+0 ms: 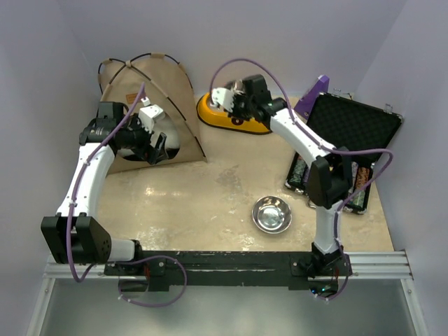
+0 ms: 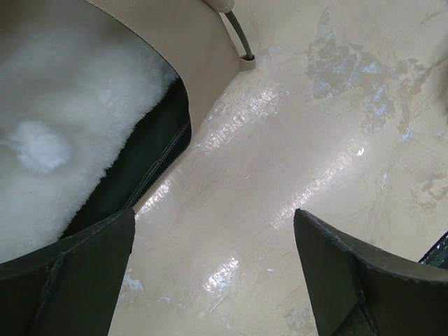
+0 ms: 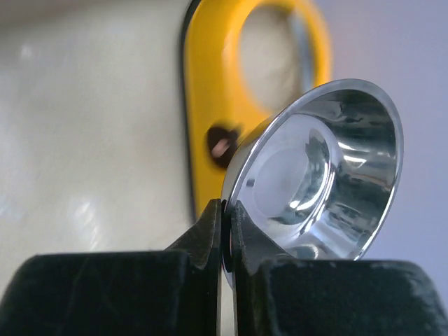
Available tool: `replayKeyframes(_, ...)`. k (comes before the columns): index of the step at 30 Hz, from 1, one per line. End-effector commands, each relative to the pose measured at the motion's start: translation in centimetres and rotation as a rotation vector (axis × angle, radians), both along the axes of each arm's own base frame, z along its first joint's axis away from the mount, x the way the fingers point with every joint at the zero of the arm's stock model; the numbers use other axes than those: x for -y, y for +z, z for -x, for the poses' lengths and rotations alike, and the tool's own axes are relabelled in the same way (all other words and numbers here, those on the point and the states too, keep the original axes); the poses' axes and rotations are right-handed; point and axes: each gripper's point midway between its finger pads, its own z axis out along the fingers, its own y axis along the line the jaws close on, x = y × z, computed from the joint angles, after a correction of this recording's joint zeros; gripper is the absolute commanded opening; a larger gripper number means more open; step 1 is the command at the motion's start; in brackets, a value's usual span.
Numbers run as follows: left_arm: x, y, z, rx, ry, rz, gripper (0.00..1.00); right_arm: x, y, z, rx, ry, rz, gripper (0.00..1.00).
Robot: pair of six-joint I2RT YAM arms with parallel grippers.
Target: Set up the pet tent
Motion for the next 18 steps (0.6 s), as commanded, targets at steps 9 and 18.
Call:
replayKeyframes(9, -0.4, 2.7, -2.0, 0.113, 0.043, -0.004, 1.00, -8.7, 3.7, -11.0, 0.299, -0.019, -0.062, 0.00)
replayKeyframes(18, -0.9, 2.3, -1.7, 0.126, 0.074, -0.015, 1.00, -9.6, -0.3, -13.2, 0.366, -0.027, -0.023, 0.00)
